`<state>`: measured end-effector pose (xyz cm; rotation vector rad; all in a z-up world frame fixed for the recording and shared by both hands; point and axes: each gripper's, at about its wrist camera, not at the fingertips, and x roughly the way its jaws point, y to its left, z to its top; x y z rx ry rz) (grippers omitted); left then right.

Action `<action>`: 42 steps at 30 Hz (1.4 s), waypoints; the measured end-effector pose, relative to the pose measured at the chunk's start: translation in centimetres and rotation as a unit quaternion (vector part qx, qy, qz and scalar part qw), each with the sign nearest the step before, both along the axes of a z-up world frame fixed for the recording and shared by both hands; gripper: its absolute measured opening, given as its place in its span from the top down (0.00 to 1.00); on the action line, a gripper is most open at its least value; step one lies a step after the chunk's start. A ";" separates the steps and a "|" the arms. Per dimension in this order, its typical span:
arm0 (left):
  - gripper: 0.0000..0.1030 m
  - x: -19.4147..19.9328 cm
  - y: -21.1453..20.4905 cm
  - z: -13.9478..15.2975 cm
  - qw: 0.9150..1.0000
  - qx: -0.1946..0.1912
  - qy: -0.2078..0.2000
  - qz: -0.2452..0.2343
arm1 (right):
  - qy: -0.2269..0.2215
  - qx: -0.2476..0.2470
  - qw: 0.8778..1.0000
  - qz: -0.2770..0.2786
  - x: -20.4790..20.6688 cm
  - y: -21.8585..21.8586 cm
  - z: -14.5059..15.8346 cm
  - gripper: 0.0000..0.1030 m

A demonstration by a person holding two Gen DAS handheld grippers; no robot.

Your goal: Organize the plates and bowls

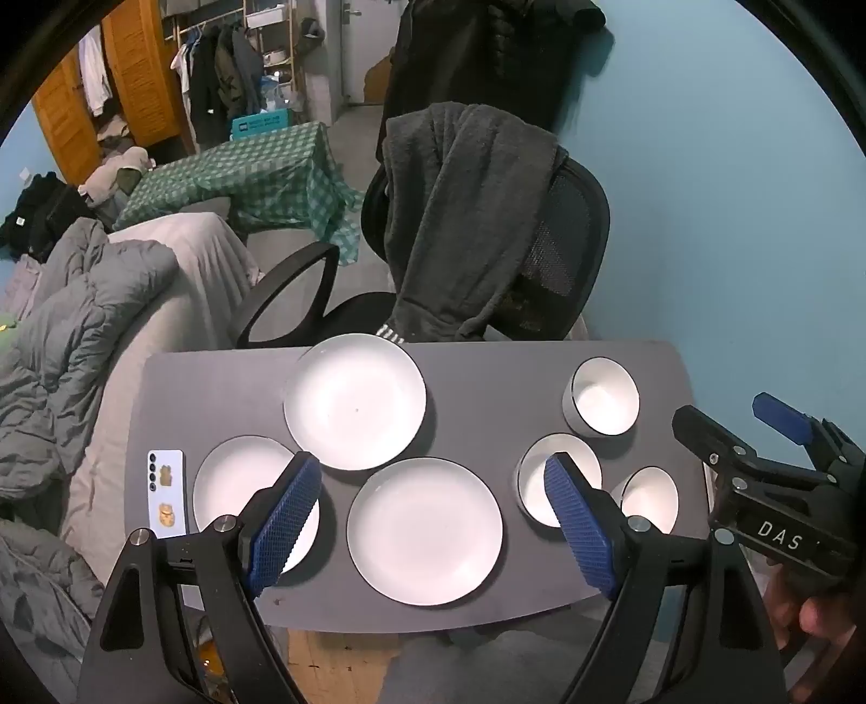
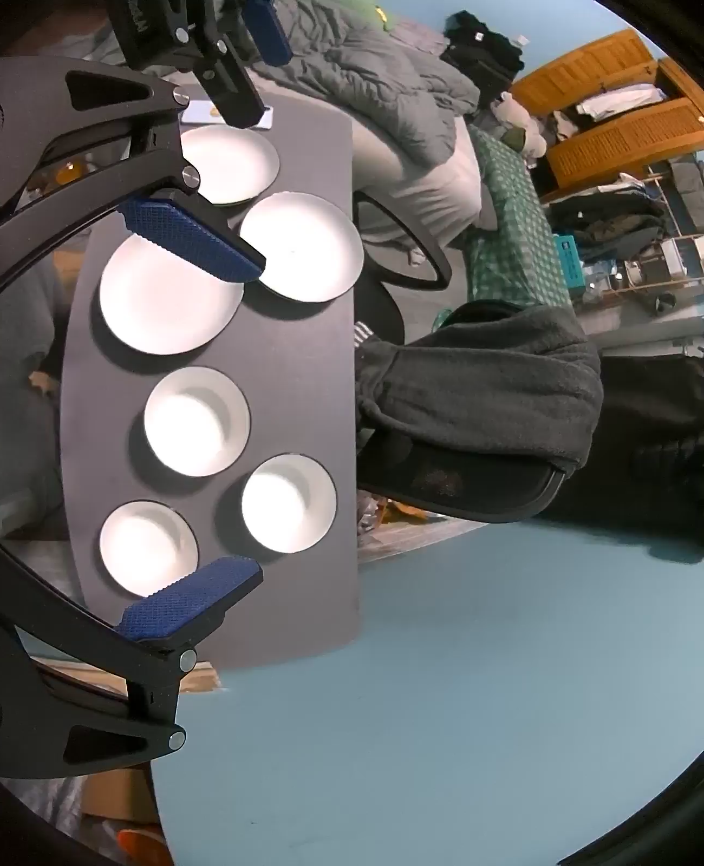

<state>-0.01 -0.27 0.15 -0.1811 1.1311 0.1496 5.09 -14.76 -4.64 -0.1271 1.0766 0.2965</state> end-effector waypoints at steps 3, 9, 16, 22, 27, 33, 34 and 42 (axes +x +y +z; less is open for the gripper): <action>0.17 0.0 0.1 0.0 1.000 -0.027 -0.005 -0.001 | 0.000 -0.001 1.000 -0.001 -0.1 0.1 -0.1 0.02; 0.17 -0.2 0.1 0.0 1.000 -0.027 -0.009 0.002 | 0.003 0.007 1.000 -0.001 -0.2 -0.1 0.0 0.02; 0.17 -0.8 0.8 0.0 0.999 -0.034 -0.011 0.007 | 0.003 0.012 1.000 0.002 -0.3 -0.3 -0.1 0.02; 0.17 -0.6 0.7 -0.1 0.999 -0.036 -0.006 0.009 | 0.002 0.009 1.000 0.006 -0.4 0.1 0.0 0.02; 0.17 -0.4 0.6 0.0 0.999 -0.036 -0.007 0.010 | 0.000 0.009 1.000 0.007 -0.5 0.2 -0.1 0.02; 0.17 -0.5 0.5 -0.1 0.999 -0.039 -0.006 0.011 | 0.000 0.009 1.000 0.007 -0.5 0.1 0.0 0.02; 0.17 -0.5 0.5 -0.1 0.999 -0.040 -0.005 0.011 | 0.000 0.008 1.000 0.006 -0.6 0.2 0.0 0.02; 0.17 -0.4 0.5 -0.2 0.999 -0.043 -0.003 0.010 | 0.000 0.009 1.000 0.007 -0.5 0.1 0.0 0.02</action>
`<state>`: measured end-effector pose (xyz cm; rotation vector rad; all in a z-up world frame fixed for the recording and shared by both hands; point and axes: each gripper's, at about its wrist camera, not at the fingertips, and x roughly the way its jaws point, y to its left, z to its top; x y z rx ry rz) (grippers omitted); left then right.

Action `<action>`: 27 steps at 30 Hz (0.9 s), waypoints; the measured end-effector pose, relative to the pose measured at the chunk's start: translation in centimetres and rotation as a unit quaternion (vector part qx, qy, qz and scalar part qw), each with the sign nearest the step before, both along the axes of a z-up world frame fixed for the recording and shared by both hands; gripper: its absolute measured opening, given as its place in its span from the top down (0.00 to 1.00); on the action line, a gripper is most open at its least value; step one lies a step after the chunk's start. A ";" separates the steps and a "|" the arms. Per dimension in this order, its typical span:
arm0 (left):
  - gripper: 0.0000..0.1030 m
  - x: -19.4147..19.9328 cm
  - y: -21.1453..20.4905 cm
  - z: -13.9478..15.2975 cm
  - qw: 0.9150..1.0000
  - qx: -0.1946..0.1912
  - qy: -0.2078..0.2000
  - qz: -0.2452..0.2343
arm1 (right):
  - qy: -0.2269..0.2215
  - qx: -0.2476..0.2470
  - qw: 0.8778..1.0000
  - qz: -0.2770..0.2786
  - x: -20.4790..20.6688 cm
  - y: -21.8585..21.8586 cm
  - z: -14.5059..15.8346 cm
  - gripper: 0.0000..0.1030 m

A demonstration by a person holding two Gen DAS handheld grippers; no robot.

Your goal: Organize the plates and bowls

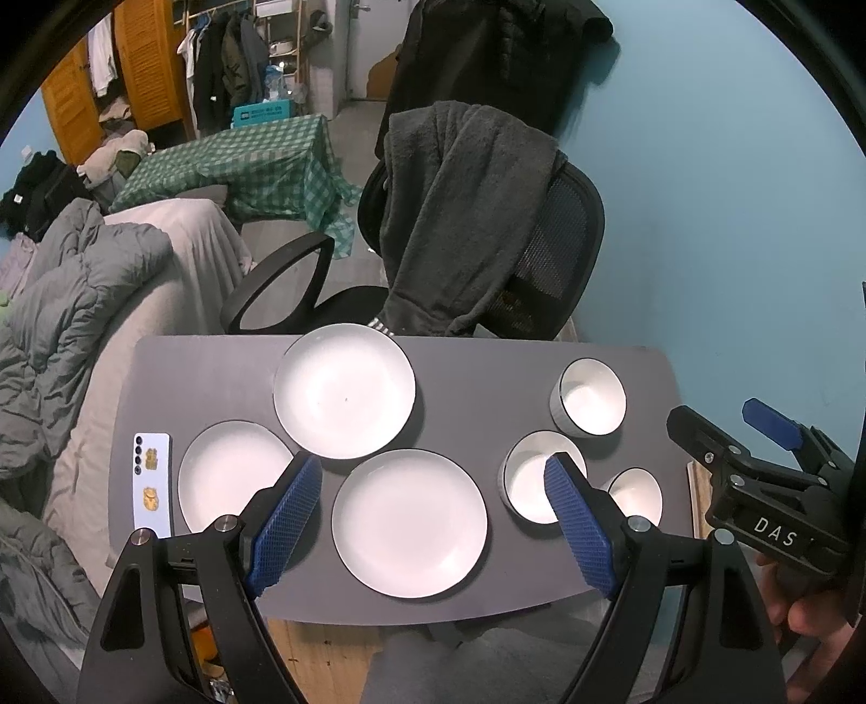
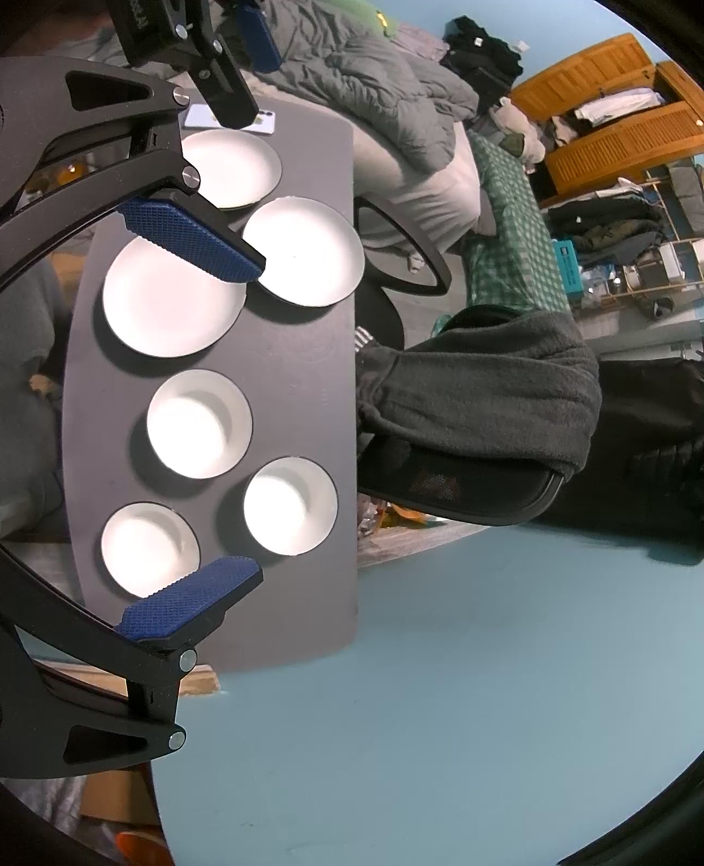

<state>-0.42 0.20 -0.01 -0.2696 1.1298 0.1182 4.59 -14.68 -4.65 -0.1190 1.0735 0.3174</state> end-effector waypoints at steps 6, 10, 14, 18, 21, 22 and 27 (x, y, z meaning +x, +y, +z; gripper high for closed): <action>0.17 -0.1 -0.2 0.1 1.000 -0.001 -0.003 -0.007 | -0.003 -0.003 1.000 0.000 0.0 -0.2 0.0 0.05; 0.17 -0.2 -0.3 0.1 1.000 0.000 -0.004 -0.010 | 0.000 -0.001 1.000 -0.001 0.0 -0.3 0.0 0.05; 0.17 -0.3 -0.4 0.0 1.000 0.000 -0.004 -0.010 | 0.001 -0.001 1.000 -0.001 0.1 -0.3 -0.1 0.05; 0.17 -0.4 -0.2 0.0 1.000 -0.002 -0.004 -0.008 | 0.001 -0.002 1.000 0.000 0.1 -0.4 -0.1 0.05; 0.17 -0.3 -0.2 0.0 1.000 -0.001 -0.004 -0.009 | 0.001 -0.002 1.000 0.000 0.1 -0.3 -0.1 0.05; 0.17 -0.4 -0.2 0.0 1.000 -0.002 -0.003 -0.009 | 0.000 -0.002 1.000 0.000 0.1 -0.3 -0.1 0.05; 0.17 -0.4 -0.2 0.0 1.000 -0.003 -0.005 -0.009 | 0.001 -0.002 1.000 -0.001 0.2 -0.3 -0.1 0.05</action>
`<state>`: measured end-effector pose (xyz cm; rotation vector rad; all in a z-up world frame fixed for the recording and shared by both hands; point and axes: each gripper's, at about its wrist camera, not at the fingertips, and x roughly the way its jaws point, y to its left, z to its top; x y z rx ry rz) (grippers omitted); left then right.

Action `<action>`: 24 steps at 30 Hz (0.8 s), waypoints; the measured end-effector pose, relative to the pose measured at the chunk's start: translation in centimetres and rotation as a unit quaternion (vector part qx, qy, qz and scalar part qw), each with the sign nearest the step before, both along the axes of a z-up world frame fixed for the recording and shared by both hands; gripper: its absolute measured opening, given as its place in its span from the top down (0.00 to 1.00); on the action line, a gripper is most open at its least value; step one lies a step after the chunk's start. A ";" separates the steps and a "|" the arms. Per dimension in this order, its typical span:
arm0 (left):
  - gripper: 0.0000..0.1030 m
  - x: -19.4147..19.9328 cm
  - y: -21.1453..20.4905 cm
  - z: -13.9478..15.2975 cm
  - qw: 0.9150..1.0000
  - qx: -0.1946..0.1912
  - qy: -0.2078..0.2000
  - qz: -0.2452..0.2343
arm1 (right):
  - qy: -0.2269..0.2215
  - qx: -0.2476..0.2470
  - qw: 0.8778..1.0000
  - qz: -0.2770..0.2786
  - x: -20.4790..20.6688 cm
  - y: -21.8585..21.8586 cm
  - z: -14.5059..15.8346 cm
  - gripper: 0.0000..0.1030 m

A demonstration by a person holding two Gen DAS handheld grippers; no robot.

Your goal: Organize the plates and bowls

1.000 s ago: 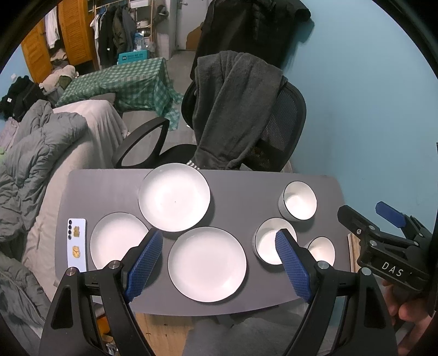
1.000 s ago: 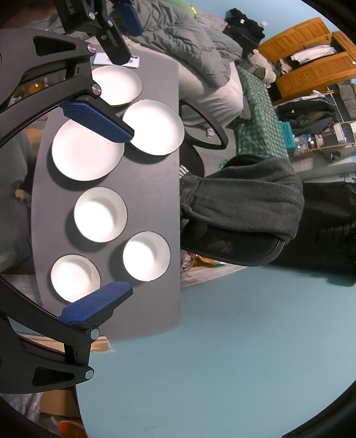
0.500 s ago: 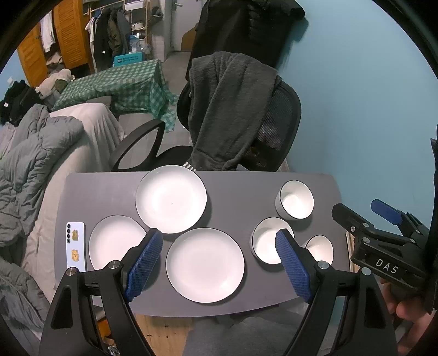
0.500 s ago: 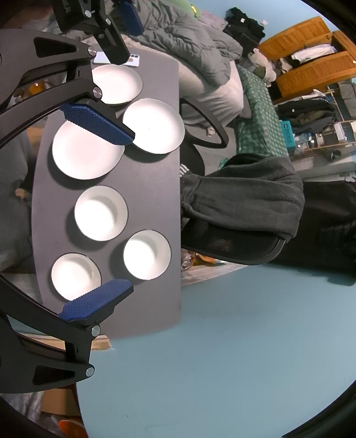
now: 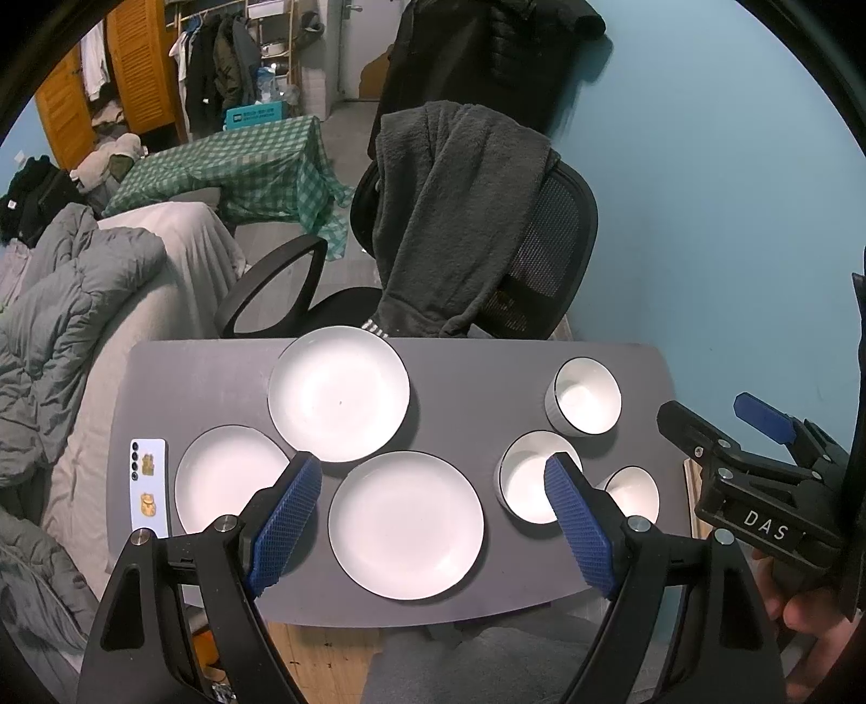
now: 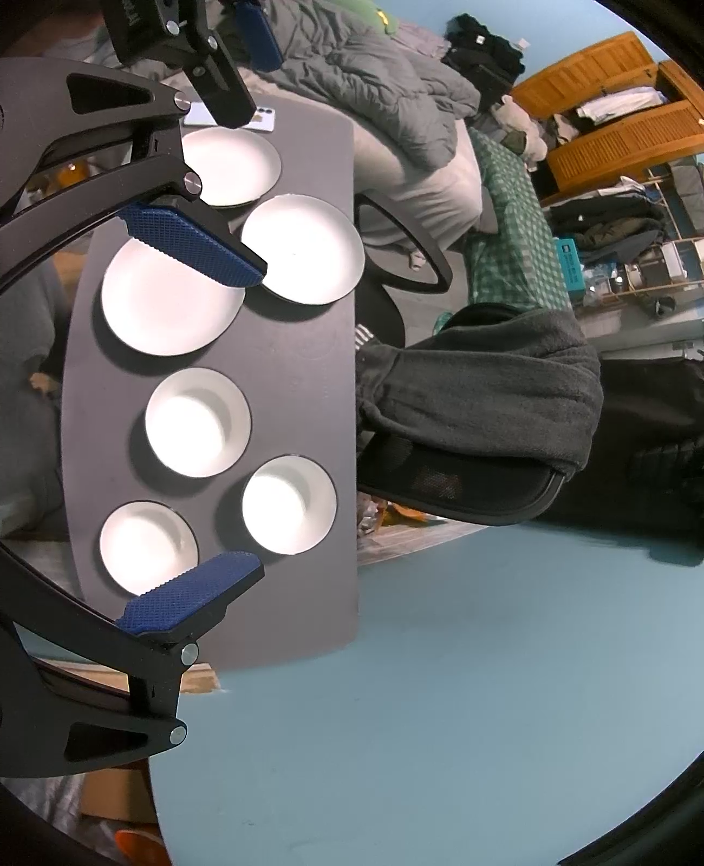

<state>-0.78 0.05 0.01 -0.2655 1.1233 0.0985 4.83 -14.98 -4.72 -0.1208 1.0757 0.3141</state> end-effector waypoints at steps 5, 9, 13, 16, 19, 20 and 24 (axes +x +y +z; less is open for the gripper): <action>0.17 0.1 0.1 0.0 1.000 0.000 -0.001 -0.001 | 0.000 0.001 1.000 0.000 0.0 0.0 0.0 0.05; 0.17 0.1 0.2 -0.1 1.000 -0.001 -0.002 -0.001 | 0.000 0.000 1.000 0.000 0.1 0.1 -0.1 0.05; 0.17 0.1 0.1 -0.1 1.000 0.000 -0.002 -0.001 | 0.000 0.001 1.000 0.000 0.1 0.1 -0.2 0.05; 0.17 0.1 0.2 -0.2 1.000 0.000 -0.002 -0.001 | -0.001 0.001 1.000 0.002 0.0 0.2 -0.2 0.05; 0.17 0.0 0.4 -0.1 1.000 -0.001 -0.001 -0.002 | -0.002 0.000 1.000 0.003 -0.1 0.9 -0.1 0.05; 0.17 0.0 0.5 -0.1 1.000 -0.002 -0.001 -0.001 | -0.002 0.000 1.000 0.004 -0.1 1.0 -0.1 0.05; 0.17 -0.1 0.8 -0.2 1.000 -0.004 0.000 0.000 | -0.001 0.000 1.000 0.002 -0.1 1.3 0.0 0.05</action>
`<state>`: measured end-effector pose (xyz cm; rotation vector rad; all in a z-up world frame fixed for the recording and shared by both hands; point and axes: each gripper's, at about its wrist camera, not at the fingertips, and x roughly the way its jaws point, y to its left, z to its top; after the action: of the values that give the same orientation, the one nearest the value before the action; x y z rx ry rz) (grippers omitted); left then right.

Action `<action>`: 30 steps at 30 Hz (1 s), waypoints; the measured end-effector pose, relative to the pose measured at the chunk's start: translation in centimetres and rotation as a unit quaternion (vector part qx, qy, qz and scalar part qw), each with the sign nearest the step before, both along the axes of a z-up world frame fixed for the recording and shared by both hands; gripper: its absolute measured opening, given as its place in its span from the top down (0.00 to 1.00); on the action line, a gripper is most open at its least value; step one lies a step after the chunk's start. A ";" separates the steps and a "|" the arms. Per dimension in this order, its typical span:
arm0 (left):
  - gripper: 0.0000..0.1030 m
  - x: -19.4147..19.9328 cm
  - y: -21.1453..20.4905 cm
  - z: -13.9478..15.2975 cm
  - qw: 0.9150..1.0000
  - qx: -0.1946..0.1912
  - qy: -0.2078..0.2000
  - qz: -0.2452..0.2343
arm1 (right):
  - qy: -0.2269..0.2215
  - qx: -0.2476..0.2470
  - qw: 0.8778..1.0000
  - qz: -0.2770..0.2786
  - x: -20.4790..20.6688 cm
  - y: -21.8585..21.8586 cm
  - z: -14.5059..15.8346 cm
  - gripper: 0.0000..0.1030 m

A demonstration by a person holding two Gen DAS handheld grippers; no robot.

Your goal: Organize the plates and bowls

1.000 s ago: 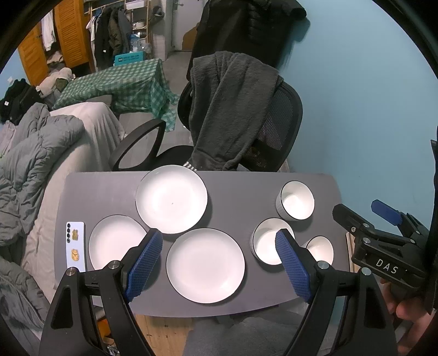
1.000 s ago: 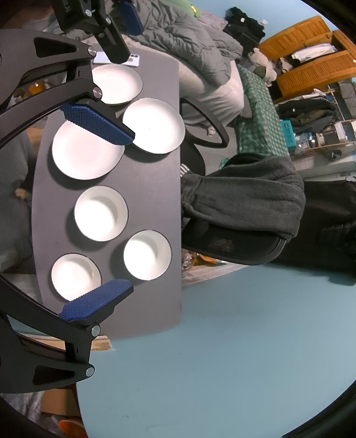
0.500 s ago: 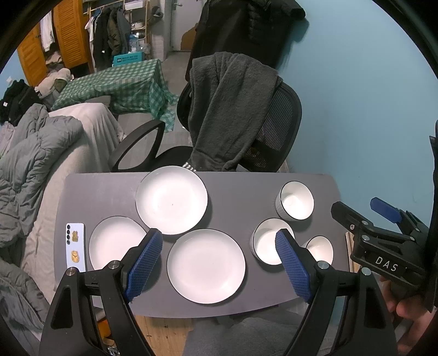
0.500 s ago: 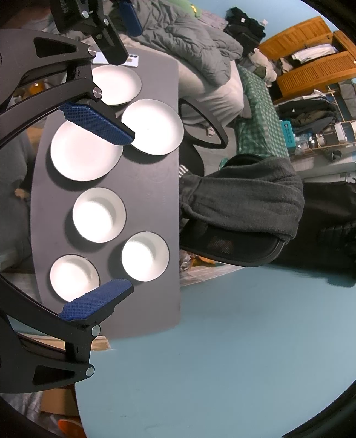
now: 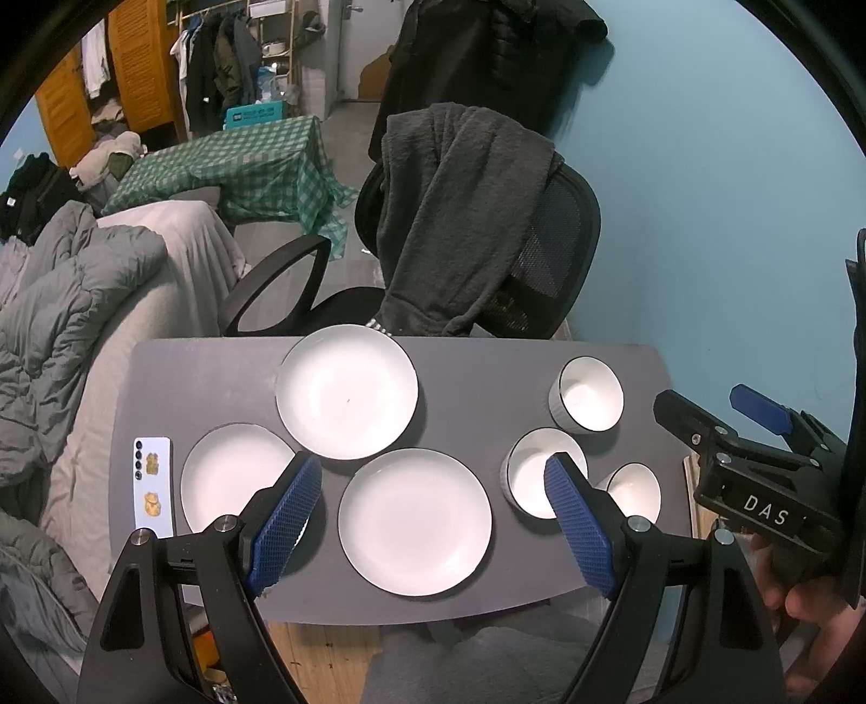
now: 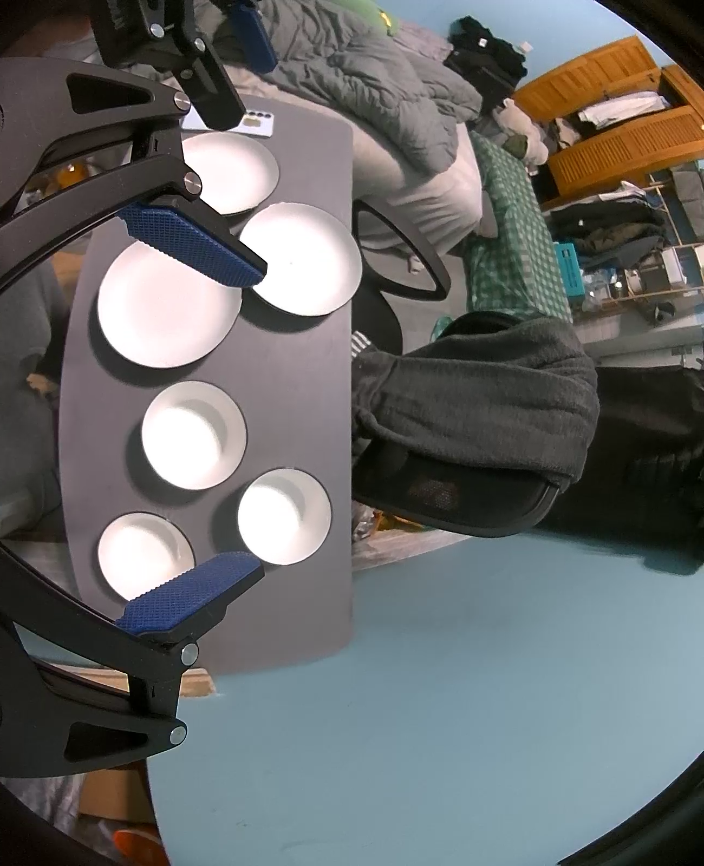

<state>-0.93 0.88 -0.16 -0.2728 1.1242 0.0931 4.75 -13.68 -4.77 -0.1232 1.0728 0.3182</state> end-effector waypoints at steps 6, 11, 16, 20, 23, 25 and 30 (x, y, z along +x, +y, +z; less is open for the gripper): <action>0.17 -0.6 1.5 -0.4 1.000 0.001 0.003 0.005 | 0.004 -0.003 1.000 0.000 -0.1 0.2 -0.2 0.05; 0.17 -1.3 3.2 -1.5 1.000 0.006 0.009 0.009 | 0.021 -0.009 1.000 0.002 -0.3 0.6 -1.1 0.05; 0.17 -1.9 5.3 -3.0 1.000 0.012 0.025 0.013 | 0.035 -0.016 0.999 0.002 -0.5 0.4 -2.2 0.05; 0.17 -2.6 7.0 -4.6 0.999 0.014 0.037 0.016 | 0.051 -0.024 0.998 0.014 -0.7 0.6 -3.3 0.05; 0.17 -3.2 7.8 -5.8 0.999 0.018 0.045 0.012 | 0.055 -0.035 0.998 0.016 -1.2 0.7 -4.3 0.05; 0.17 -3.5 8.1 -6.8 0.998 0.016 0.054 0.009 | 0.059 -0.036 0.997 0.017 -1.3 0.8 -4.8 0.05; 0.17 -3.9 9.0 -9.6 0.997 -0.005 0.071 -0.002 | 0.081 -0.029 0.996 0.027 -2.2 1.3 -7.0 0.05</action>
<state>-4.87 9.92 -9.80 -0.2773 1.2665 0.1046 2.59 -12.41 -11.78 -0.1817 1.2410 0.3506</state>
